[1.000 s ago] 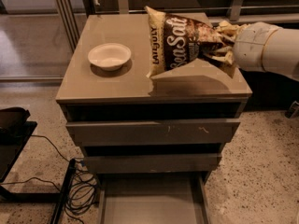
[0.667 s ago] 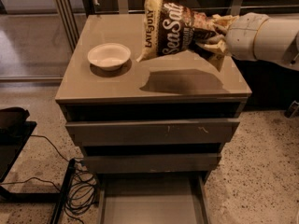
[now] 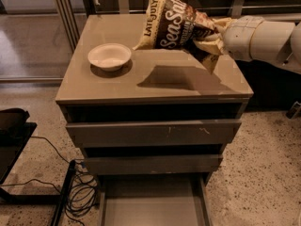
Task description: Pick brown chip bag from bottom drawer and place on counter
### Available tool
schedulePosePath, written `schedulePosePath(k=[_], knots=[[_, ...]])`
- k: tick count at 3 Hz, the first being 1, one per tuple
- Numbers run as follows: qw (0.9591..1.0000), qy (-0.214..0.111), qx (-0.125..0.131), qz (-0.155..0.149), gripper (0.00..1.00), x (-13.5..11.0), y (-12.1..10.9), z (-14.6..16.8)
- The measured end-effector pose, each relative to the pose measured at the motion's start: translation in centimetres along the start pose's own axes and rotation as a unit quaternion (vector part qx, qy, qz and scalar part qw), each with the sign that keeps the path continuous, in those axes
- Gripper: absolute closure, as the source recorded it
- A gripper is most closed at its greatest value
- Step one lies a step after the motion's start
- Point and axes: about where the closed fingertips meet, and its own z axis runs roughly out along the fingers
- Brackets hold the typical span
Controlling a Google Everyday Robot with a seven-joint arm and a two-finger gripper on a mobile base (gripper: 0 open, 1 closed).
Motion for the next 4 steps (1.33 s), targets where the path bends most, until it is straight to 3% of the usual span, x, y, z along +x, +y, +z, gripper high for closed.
schedulePosePath(k=[2,4], knots=[[0.9963,0.025,-0.036,0.074,1.0,4.9,2.8,2.8],[0.9897,0.056,-0.067,0.113,1.0,8.8,5.0,5.6]])
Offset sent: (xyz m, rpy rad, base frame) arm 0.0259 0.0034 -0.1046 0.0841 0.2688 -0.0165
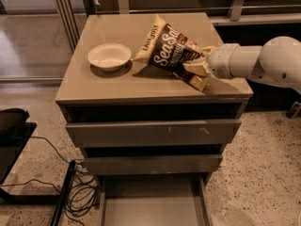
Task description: Pick brown chip bag from bottom drawer and place on counter
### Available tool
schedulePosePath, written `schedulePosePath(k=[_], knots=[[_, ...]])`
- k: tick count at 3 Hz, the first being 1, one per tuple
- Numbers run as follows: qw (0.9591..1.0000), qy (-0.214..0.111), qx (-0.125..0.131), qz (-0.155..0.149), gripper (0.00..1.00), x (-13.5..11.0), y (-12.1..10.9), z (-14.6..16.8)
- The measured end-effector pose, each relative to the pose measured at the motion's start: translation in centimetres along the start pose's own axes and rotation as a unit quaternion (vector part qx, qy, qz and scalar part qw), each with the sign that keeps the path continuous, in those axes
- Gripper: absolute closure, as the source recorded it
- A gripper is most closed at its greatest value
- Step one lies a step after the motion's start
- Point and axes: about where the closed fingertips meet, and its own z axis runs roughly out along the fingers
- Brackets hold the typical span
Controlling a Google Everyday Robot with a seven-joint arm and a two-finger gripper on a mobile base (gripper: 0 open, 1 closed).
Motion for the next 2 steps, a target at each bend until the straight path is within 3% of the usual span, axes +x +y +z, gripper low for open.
schedulePosePath(k=[2], knots=[[1.0,0.0,0.0,0.0,0.58,-0.34,-0.13,-0.14]])
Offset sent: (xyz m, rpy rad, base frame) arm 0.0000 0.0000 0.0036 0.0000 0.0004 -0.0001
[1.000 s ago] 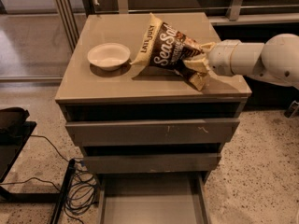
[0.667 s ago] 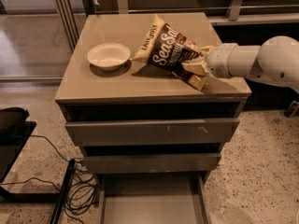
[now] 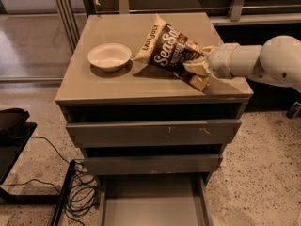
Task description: Pick brown chip bag from bottom drawer and place on counter
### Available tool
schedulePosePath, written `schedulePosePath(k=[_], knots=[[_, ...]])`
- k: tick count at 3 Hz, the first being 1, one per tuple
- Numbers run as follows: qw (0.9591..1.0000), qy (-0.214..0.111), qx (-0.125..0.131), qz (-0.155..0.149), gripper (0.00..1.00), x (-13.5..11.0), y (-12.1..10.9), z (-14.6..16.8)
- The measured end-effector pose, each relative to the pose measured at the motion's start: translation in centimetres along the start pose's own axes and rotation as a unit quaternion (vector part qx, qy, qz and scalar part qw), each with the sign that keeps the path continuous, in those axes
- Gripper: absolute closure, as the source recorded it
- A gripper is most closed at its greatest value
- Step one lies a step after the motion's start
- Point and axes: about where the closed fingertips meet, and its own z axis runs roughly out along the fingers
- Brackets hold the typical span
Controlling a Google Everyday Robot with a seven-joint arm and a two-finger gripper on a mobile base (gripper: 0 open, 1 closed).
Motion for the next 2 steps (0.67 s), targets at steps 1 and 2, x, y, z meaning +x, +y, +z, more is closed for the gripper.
schedulePosePath(k=[1,2], knots=[[1.0,0.0,0.0,0.0,0.35,0.0,0.0,0.0],[1.0,0.0,0.0,0.0,0.12,0.0,0.0,0.01]])
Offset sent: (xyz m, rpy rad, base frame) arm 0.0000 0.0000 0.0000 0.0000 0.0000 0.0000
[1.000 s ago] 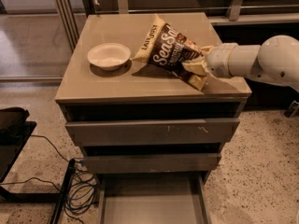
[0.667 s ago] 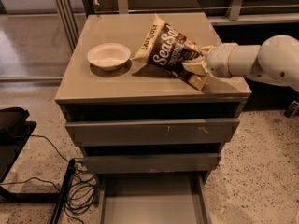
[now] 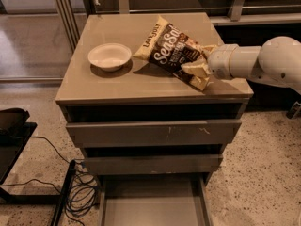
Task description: Pick brown chip bag from bottom drawer and place on counter
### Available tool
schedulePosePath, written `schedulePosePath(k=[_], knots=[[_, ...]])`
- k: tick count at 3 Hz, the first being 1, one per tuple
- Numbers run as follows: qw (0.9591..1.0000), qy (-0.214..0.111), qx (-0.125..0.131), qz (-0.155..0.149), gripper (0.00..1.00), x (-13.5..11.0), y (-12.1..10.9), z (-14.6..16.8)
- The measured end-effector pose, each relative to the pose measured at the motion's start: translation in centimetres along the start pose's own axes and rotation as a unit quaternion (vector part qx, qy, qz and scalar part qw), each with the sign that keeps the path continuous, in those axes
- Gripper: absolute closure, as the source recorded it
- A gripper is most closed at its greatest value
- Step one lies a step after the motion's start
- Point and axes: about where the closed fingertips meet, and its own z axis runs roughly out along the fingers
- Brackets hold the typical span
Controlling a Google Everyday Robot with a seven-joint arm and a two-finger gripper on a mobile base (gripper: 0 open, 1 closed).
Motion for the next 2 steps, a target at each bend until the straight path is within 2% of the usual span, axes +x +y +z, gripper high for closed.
schedulePosePath(k=[1,2], knots=[[1.0,0.0,0.0,0.0,0.0,0.0,0.0,0.0],[1.0,0.0,0.0,0.0,0.0,0.0,0.0,0.01]])
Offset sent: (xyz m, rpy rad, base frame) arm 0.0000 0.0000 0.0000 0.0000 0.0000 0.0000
